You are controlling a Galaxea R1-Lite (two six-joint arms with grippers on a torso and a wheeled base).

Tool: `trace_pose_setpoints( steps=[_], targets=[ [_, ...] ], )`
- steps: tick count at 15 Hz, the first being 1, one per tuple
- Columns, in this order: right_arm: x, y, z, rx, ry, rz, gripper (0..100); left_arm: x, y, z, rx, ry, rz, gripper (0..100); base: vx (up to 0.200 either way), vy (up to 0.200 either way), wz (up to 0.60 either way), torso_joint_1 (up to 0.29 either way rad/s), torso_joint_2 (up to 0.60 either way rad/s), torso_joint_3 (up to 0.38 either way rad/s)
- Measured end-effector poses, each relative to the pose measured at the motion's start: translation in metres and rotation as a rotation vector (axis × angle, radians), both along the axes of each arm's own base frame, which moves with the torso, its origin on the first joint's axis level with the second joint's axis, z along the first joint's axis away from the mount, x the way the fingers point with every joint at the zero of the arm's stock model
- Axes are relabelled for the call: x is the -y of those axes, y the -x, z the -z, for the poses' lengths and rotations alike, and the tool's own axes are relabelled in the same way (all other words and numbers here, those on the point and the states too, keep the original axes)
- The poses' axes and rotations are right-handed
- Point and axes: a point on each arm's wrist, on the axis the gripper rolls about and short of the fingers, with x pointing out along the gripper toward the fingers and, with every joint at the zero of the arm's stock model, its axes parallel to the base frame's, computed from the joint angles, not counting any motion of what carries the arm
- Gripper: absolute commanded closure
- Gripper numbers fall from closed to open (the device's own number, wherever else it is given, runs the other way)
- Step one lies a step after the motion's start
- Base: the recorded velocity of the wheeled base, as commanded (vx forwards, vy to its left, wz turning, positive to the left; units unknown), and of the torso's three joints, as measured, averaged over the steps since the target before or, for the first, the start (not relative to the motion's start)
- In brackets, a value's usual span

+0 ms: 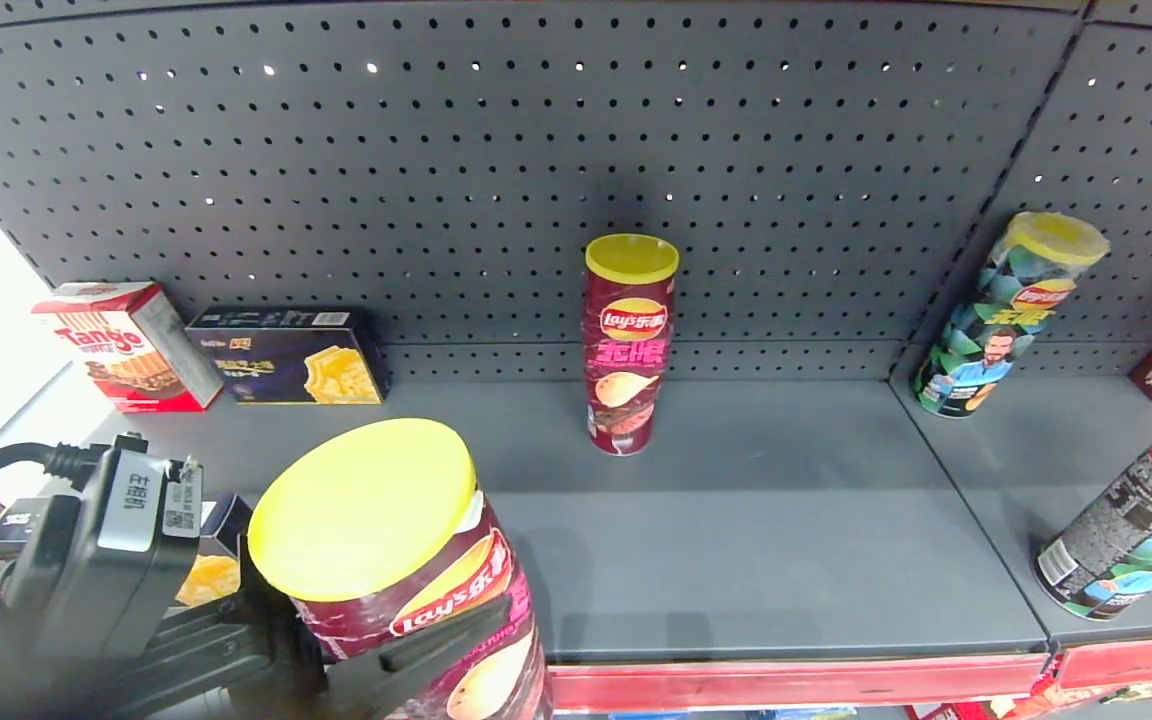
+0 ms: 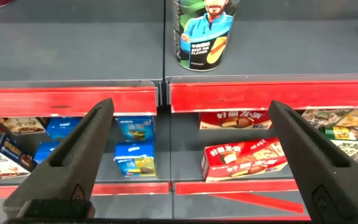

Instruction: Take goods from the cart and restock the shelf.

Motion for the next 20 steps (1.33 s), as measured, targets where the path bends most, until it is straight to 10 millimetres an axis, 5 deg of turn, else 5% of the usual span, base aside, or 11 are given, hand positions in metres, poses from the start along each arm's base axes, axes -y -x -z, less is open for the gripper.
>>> trace_pose_setpoints(
  steps=[20],
  targets=[
    [0.000,0.000,0.000,-0.003,0.033,0.010,0,-0.025,-0.014,0.007,-0.036,-0.002,-0.149,100,0.000,0.000,0.00,0.000,0.00,0.000]
  ],
)
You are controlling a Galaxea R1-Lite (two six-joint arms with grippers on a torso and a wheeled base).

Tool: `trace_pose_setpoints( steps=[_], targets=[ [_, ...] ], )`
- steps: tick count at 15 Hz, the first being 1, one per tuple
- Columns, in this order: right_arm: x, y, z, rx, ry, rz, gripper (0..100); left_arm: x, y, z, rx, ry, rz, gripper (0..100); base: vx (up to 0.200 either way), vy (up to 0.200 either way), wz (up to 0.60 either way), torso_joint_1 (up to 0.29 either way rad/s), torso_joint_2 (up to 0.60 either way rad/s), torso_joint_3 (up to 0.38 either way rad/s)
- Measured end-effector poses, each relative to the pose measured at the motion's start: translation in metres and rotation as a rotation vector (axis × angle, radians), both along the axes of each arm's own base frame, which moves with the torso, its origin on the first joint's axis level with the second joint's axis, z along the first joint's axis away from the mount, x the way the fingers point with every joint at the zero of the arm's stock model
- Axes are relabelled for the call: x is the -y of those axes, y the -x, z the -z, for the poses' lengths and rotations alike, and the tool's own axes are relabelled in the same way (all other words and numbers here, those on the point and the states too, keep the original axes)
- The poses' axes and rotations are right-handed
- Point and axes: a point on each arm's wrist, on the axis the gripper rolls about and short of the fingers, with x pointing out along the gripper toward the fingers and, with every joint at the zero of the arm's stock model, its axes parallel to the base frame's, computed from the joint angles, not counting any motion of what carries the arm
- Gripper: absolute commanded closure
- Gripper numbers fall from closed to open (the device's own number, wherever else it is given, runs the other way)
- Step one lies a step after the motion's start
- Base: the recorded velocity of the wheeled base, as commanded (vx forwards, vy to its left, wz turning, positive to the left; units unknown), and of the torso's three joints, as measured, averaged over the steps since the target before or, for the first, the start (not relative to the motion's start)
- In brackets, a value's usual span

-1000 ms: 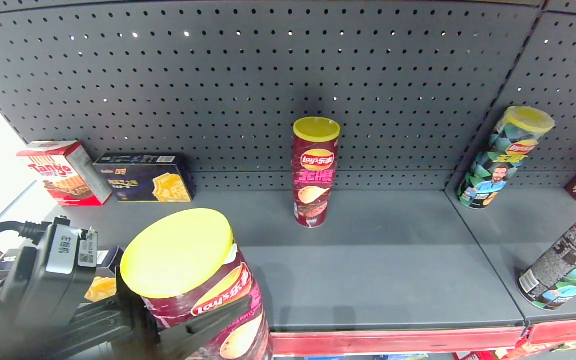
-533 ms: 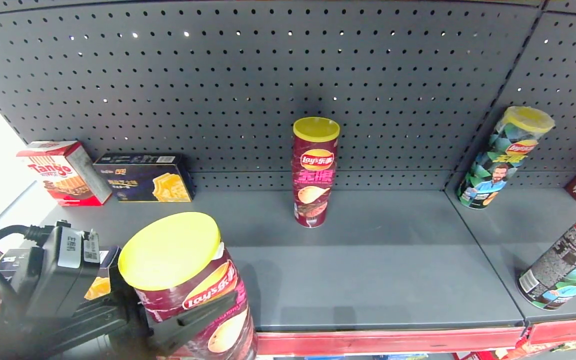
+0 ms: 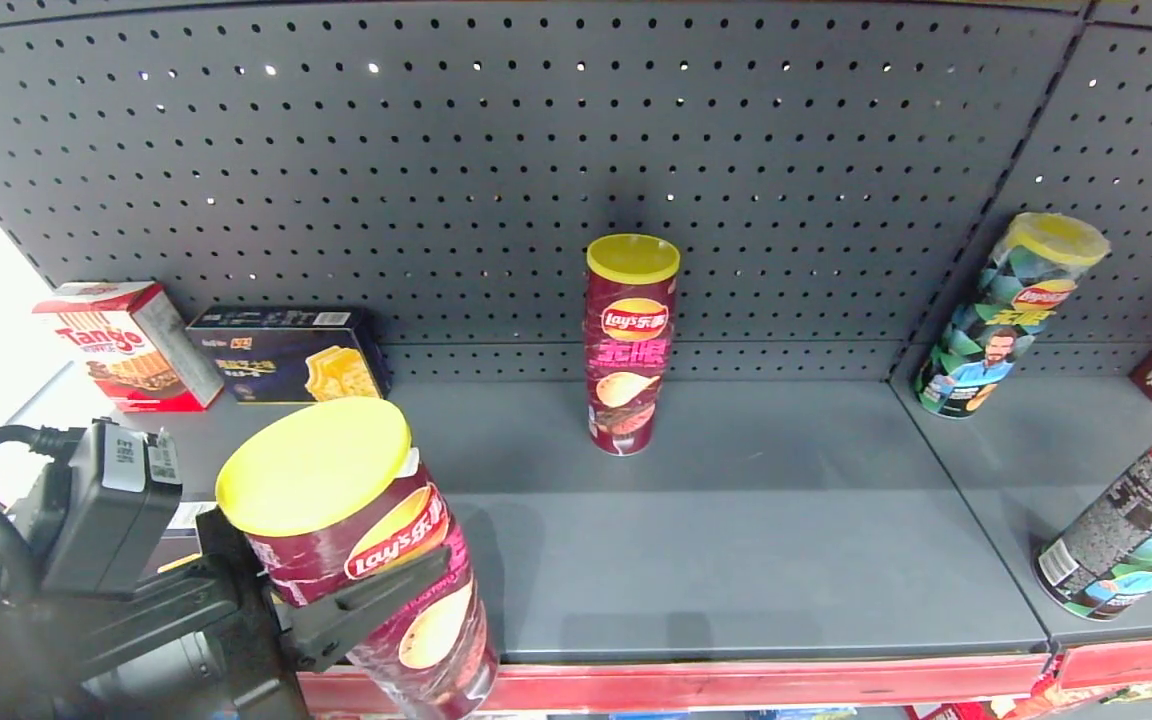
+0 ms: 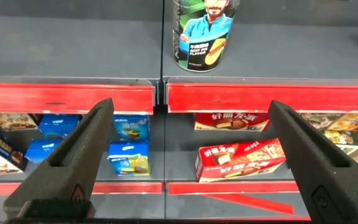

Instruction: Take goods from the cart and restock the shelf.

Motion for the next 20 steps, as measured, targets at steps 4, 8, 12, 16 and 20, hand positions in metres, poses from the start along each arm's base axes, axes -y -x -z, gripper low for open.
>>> trace_pose_setpoints(
  steps=[4,8,12,16,20],
  targets=[
    [0.001,0.002,-0.007,0.021,-0.073,0.025,0,0.001,-0.002,-0.005,0.007,0.021,-0.006,100,0.000,0.000,0.00,0.000,0.00,0.000],
    [-0.001,0.001,-0.085,0.086,-0.050,-0.123,0,0.002,-0.002,-0.006,0.011,0.023,0.003,100,0.000,0.000,0.00,0.000,0.00,0.000],
    [-0.009,-0.028,-0.128,-0.012,-0.024,-0.541,0,0.003,-0.003,-0.008,0.017,0.026,0.006,100,0.000,0.000,0.00,0.000,0.00,0.000],
    [-0.022,-0.055,-0.131,-0.119,0.034,-0.746,0,0.003,-0.003,-0.007,0.014,0.024,0.005,100,0.000,0.000,0.00,0.000,0.00,0.000],
    [-0.043,-0.082,-0.142,-0.200,0.059,-0.862,0,0.002,-0.003,-0.007,0.011,0.022,0.005,100,0.000,0.000,0.00,0.000,0.00,0.000]
  ],
)
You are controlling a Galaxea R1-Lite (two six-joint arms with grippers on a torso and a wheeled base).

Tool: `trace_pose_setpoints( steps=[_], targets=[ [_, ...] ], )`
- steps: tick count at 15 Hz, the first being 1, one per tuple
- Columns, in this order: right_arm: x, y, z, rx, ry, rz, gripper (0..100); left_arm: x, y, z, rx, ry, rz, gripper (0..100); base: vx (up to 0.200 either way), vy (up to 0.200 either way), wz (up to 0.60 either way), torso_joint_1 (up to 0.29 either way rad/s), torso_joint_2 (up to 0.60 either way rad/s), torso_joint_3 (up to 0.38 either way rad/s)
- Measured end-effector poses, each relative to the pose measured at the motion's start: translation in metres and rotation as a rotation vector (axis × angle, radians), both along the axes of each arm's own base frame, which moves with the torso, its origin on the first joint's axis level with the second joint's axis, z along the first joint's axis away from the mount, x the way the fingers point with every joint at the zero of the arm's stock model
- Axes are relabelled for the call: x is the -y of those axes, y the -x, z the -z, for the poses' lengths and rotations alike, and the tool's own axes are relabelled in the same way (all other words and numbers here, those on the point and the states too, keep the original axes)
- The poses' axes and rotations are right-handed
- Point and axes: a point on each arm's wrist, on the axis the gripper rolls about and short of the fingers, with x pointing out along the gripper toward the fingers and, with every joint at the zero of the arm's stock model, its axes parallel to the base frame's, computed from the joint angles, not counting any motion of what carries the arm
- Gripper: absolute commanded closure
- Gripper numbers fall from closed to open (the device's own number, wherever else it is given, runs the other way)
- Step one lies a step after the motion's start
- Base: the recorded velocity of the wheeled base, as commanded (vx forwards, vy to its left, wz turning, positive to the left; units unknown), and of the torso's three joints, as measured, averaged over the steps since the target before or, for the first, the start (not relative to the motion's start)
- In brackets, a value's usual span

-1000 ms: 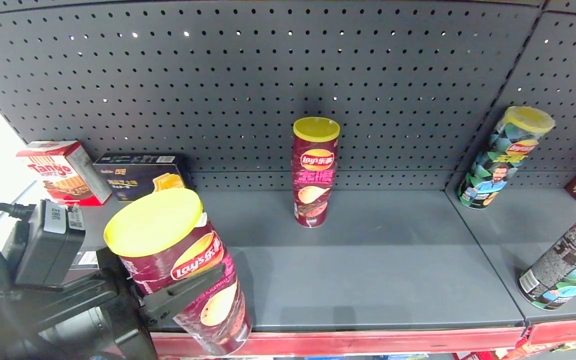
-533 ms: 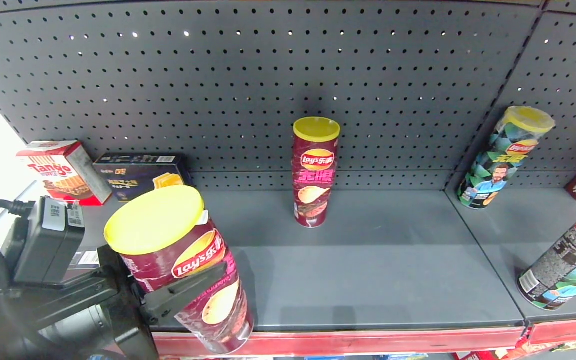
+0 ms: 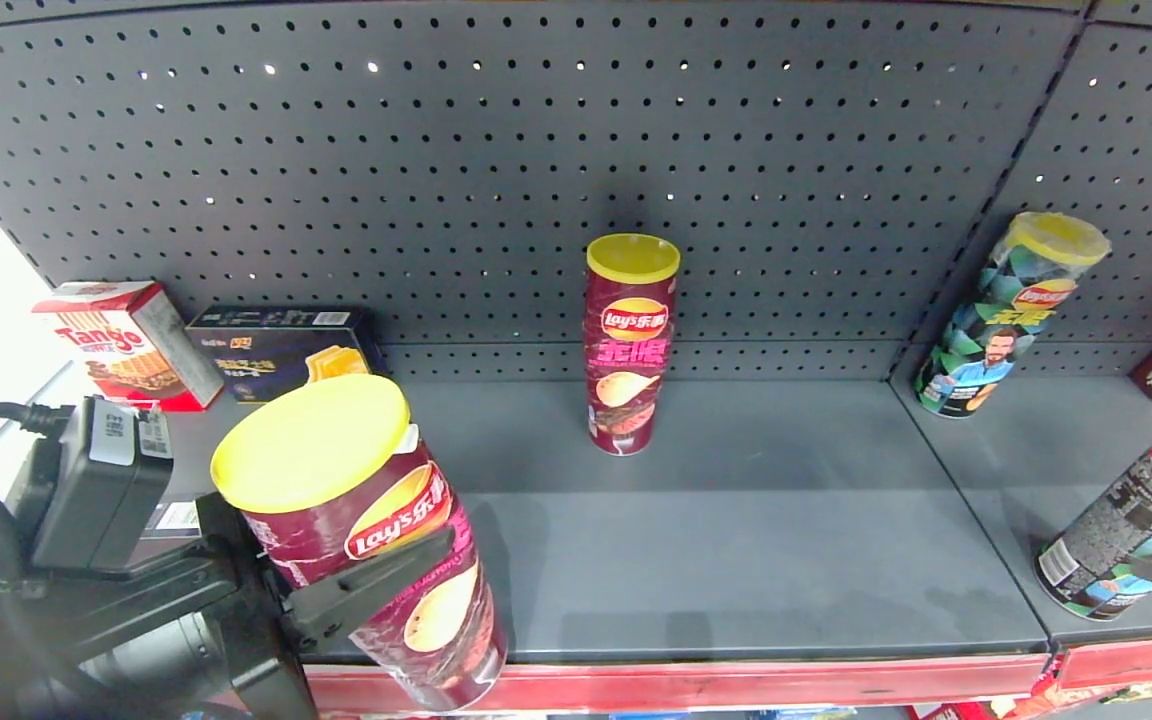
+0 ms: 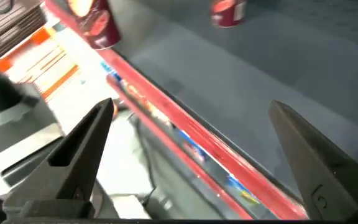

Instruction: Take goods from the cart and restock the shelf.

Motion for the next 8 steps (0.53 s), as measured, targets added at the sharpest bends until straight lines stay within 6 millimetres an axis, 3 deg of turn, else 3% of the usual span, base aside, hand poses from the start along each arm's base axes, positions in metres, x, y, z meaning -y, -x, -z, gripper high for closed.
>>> trace_pose_setpoints(
  steps=[8],
  targets=[
    [-0.059,-0.080,-0.020,0.044,0.052,-0.030,0,0.000,0.000,0.000,-0.004,0.000,-0.003,100,0.000,0.000,0.00,0.000,0.00,0.000]
  ],
)
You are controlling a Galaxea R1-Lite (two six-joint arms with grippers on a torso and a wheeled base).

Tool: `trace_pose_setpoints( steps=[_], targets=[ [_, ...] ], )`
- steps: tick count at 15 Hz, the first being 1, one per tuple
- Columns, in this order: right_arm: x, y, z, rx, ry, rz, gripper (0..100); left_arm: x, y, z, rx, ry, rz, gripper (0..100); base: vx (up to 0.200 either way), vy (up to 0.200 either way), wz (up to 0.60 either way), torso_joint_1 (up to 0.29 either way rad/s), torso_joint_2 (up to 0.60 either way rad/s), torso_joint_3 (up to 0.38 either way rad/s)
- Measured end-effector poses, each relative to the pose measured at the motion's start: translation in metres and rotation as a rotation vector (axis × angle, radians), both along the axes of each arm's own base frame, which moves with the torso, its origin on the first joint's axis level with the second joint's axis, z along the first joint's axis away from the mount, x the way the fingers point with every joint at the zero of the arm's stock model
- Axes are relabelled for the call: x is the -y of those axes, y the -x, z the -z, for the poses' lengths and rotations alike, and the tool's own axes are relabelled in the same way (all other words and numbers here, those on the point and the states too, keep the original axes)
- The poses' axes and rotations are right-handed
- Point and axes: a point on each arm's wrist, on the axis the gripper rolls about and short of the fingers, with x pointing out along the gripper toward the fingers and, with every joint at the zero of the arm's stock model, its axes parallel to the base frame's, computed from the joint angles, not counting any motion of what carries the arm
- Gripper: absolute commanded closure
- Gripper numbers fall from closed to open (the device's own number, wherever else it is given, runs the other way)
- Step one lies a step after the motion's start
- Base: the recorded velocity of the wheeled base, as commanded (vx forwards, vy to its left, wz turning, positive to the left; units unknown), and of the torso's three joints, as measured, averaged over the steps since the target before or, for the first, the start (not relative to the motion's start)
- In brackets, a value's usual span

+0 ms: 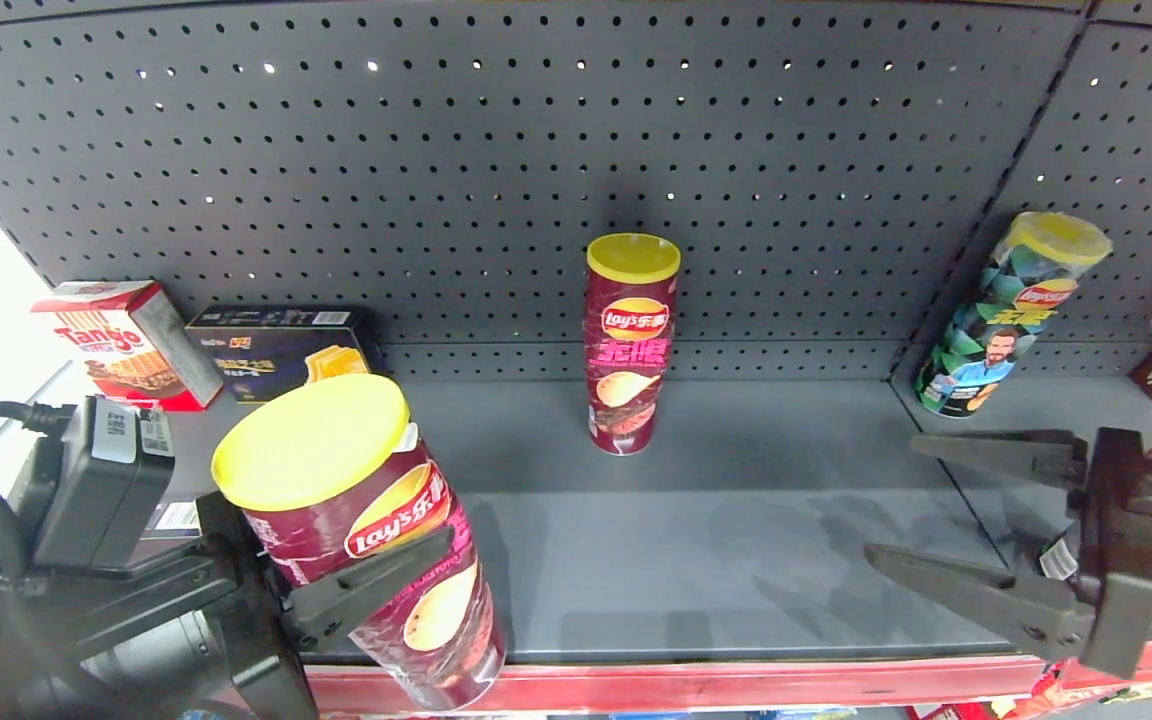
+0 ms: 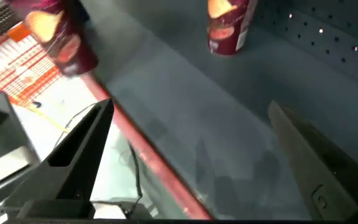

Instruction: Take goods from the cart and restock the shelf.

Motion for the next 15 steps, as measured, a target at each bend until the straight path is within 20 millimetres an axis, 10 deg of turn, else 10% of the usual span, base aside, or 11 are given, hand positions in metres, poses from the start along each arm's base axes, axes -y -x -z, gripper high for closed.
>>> trace_pose_setpoints(
  steps=[9,15],
  targets=[
    [-0.052,-0.085,-0.006,0.037,0.004,-0.001,0,-0.001,0.000,0.001,-0.002,-0.002,-0.002,100,0.000,0.000,0.00,0.000,0.00,0.000],
    [-0.052,-0.160,-0.007,0.190,0.012,-0.129,0,-0.001,-0.001,0.000,0.004,0.001,-0.005,100,0.000,0.000,0.00,0.000,0.00,0.000]
  ],
)
